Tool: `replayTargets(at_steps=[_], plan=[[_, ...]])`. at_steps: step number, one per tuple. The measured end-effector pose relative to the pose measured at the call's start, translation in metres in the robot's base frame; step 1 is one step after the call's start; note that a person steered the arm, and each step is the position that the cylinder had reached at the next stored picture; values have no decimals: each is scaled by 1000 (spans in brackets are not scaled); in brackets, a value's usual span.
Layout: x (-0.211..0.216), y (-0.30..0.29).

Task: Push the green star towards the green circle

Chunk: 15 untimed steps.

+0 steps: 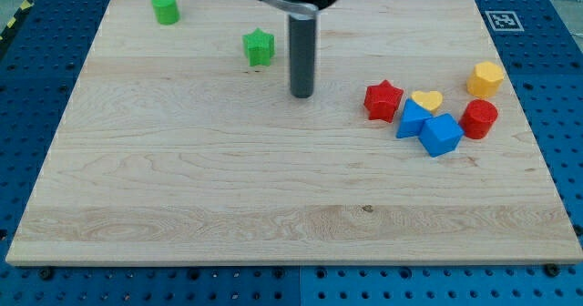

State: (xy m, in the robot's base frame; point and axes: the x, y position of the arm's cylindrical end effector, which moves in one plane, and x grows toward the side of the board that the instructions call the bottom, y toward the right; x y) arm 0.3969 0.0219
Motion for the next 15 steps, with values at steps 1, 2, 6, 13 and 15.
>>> replayTargets(at_steps=[1,2,6,13,15], plan=[[-31,3],[-48,-25],[-79,-58],[-96,71],[-102,249]])
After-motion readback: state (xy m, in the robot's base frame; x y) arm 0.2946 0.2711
